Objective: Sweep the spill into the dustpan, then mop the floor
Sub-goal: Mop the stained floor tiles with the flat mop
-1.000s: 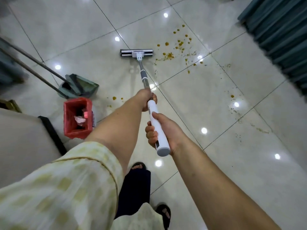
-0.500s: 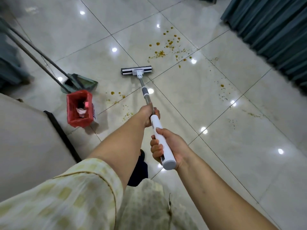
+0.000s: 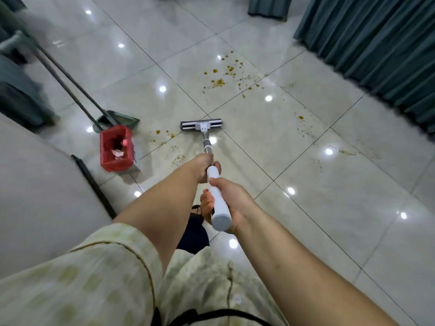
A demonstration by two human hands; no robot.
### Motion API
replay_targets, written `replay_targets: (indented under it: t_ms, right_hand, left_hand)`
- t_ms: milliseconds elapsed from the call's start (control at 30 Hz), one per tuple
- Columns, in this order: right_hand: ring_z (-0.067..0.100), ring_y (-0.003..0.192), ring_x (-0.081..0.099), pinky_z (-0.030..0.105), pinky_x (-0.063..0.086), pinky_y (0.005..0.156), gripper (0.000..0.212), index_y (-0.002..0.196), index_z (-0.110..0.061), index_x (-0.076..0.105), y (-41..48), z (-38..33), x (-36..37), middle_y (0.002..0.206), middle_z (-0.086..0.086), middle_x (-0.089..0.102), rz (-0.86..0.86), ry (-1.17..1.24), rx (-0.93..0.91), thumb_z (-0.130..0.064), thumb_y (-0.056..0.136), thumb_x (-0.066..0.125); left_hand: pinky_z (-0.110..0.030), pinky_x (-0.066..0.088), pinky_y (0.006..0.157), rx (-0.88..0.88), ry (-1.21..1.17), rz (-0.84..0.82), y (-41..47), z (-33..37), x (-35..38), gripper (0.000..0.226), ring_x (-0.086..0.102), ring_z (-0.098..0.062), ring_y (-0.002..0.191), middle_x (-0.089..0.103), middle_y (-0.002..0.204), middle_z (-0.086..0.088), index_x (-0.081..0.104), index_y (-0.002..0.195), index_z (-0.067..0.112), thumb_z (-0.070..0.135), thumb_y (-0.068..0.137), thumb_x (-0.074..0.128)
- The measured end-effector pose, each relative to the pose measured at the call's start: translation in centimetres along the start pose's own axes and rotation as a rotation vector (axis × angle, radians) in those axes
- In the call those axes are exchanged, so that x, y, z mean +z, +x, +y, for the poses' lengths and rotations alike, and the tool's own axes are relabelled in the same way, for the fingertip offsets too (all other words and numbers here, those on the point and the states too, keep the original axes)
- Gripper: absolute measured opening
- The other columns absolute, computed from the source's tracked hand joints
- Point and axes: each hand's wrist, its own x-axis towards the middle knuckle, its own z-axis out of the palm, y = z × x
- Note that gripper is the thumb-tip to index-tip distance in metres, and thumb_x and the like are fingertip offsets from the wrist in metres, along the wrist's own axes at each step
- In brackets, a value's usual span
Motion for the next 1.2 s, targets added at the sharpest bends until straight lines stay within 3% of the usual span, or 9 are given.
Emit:
replay_targets:
  t_ms: [100,333,533,767,900,1033,1200]
  right_hand:
    - [0.010,0.035,0.038,0.014,0.036,0.034,0.013,0.100,-0.009,0.044,0.5,-0.9,0.7,0.063,0.002,0.038,-0.009,0.010,-0.038,-0.019,0.095,0.051]
    - [0.010,0.033,0.040,0.015,0.036,0.032,0.018,0.088,-0.009,0.048,5.8,-8.2,3.2,0.060,0.000,0.043,0.003,-0.018,-0.034,-0.025,0.095,0.054]
    - [0.011,0.032,0.038,0.014,0.032,0.032,0.023,0.078,-0.009,0.047,14.4,-18.2,7.9,0.055,0.001,0.044,0.020,0.103,-0.033,-0.025,0.092,0.056]
    - [0.013,0.040,0.039,0.018,0.031,0.037,0.024,0.079,-0.010,0.052,28.2,-29.4,17.4,0.057,0.002,0.047,0.076,0.073,-0.110,-0.030,0.091,0.060]
    - [0.011,0.036,0.038,0.016,0.032,0.034,0.025,0.080,-0.010,0.049,33.2,-37.1,19.0,0.057,0.000,0.045,0.018,0.145,-0.120,-0.031,0.092,0.058]
    - [0.012,0.033,0.037,0.014,0.029,0.034,0.027,0.083,-0.009,0.049,35.5,-42.0,18.1,0.056,0.000,0.043,0.017,0.089,-0.097,-0.034,0.092,0.056]
    - [0.012,0.032,0.037,0.014,0.029,0.033,0.025,0.083,-0.010,0.049,34.5,-42.0,16.3,0.054,0.000,0.043,-0.038,0.176,-0.052,-0.032,0.093,0.055]
  left_hand:
    - [-0.013,0.036,0.038,-0.032,-0.012,0.041,1.2,0.9,0.0,0.020,0.042,-0.012,0.033,0.042,0.059,0.000,0.041,0.087,0.013,0.031,0.096,0.044]
    - [-0.009,0.029,0.039,0.024,0.134,0.108,6.2,8.7,2.0,0.029,0.038,-0.012,0.027,0.042,0.038,0.002,0.039,0.073,0.014,0.030,0.096,0.034]
    - [-0.014,0.029,0.048,0.012,0.075,0.081,15.7,20.0,3.6,0.049,0.039,-0.011,0.037,0.046,0.054,0.002,0.046,0.077,0.012,0.059,0.091,0.043]
    - [-0.010,0.027,0.034,-0.027,-0.012,0.046,27.4,36.5,2.3,0.025,0.035,-0.010,0.027,0.046,0.050,-0.001,0.045,0.088,0.007,0.029,0.100,0.040]
    - [-0.011,0.027,0.035,0.000,0.013,0.056,32.7,43.3,5.0,0.028,0.035,-0.010,0.032,0.046,0.053,-0.001,0.043,0.082,0.009,0.029,0.101,0.038]
    - [-0.018,0.032,0.046,0.037,0.013,0.062,35.9,45.9,7.6,0.031,0.038,-0.013,0.049,0.045,0.066,-0.004,0.041,0.077,0.009,0.028,0.102,0.038]
    - [-0.014,0.035,0.038,-0.001,-0.073,0.013,36.8,44.1,8.2,0.032,0.041,-0.013,0.042,0.045,0.066,-0.003,0.045,0.083,0.008,0.035,0.100,0.044]
